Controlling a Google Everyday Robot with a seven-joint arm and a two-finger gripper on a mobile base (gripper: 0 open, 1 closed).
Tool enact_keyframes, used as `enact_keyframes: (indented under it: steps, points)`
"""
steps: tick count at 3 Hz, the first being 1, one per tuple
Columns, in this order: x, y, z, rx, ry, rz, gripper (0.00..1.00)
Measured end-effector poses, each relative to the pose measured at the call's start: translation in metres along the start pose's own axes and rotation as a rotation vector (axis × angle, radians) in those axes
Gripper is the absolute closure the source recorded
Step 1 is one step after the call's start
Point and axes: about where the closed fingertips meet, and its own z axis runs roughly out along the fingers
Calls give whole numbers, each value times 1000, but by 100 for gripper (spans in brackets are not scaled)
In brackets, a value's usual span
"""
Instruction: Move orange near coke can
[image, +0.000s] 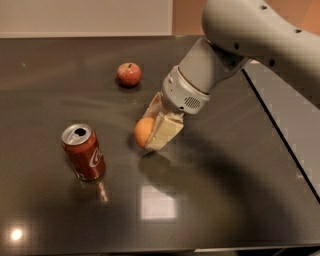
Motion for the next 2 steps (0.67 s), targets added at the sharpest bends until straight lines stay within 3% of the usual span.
enact_keyframes:
  steps: [2]
  points:
    - [-25, 16, 34, -58, -22, -68, 100]
